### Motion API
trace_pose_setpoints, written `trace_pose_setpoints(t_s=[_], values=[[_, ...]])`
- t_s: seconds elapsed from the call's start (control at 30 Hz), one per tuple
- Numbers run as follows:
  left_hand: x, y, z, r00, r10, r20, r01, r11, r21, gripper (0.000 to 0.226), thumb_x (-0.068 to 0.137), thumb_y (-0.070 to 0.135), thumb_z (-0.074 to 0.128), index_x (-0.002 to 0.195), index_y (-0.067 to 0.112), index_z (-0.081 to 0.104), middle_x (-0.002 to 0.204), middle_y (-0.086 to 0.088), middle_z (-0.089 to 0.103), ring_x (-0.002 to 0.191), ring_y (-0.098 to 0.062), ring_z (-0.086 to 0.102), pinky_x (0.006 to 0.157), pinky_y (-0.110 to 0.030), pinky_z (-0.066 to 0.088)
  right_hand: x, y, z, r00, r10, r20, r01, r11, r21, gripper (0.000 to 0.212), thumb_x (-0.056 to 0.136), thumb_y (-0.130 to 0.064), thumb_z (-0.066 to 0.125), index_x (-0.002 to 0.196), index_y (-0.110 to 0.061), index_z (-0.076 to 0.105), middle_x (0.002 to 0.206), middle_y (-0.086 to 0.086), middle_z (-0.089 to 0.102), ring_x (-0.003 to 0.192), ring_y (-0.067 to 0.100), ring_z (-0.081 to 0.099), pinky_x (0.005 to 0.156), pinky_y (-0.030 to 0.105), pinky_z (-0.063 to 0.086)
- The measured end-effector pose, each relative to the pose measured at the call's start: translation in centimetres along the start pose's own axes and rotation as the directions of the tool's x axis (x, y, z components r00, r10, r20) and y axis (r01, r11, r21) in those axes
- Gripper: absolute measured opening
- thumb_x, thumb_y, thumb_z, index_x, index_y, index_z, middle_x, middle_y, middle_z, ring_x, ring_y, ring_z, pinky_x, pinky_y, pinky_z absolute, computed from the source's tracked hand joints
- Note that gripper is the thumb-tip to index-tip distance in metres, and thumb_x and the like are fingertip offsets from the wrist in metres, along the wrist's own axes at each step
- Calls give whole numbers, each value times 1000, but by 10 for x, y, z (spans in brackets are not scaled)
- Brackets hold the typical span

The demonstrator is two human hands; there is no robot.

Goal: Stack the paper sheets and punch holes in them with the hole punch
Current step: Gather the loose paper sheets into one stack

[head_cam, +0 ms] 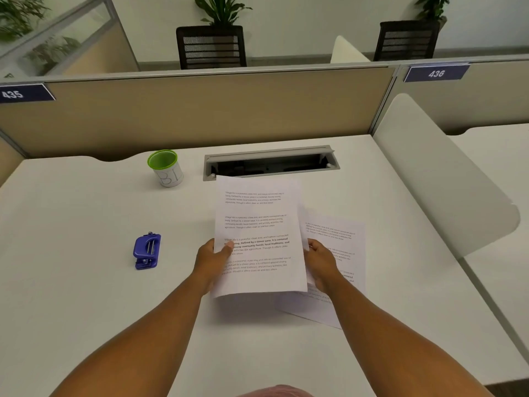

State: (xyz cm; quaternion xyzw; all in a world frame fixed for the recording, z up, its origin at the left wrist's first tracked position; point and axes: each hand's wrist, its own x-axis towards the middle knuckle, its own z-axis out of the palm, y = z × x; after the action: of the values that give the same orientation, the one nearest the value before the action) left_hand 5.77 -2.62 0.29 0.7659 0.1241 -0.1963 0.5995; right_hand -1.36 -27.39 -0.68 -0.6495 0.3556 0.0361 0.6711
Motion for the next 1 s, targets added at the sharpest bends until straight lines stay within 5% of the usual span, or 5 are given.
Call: trace_pose_setpoints(t_s=[0.27,0.43,0.6,0.9,1.0], values=[[3,7,0,993,10,-114,-2,997,71,36,89,38,70,116,18,57,111,-3,69,91,-23,70,82,-41,59,-3,-4,0,982,2,187,-34,985,168,17,91,-22,69,108,-21,70,99,3,77,90,26,74,71,41,62],[2,12,-3,997,-58,-49,50,989,-137,57,83,33,78,128,18,48,115,-3,68,95,-24,71,79,-41,60,-3,-2,0,971,-2,238,-44,981,191,20,92,-19,67,112,-19,69,106,5,76,99,30,72,85,50,59],[0,14,-2,995,-40,87,55,984,-172,32,85,36,75,113,23,66,104,-1,77,87,-21,75,77,-39,61,-5,-4,-1,963,21,269,-77,977,199,30,89,-3,66,115,-17,69,110,5,75,100,29,71,86,48,58],[-2,15,4,991,-55,119,73,986,-150,19,91,20,70,109,23,68,96,-1,78,84,-22,76,63,-33,60,-8,-7,-8,977,88,194,-133,963,234,25,93,-21,54,111,-18,71,102,4,76,94,27,72,83,45,59],[-2,15,6,992,-53,117,68,989,-132,19,91,19,70,108,25,67,95,-1,78,80,-22,76,59,-33,59,-6,-5,-10,996,88,9,-88,975,203,20,90,-31,61,102,-16,68,96,5,76,89,23,70,74,38,58]])
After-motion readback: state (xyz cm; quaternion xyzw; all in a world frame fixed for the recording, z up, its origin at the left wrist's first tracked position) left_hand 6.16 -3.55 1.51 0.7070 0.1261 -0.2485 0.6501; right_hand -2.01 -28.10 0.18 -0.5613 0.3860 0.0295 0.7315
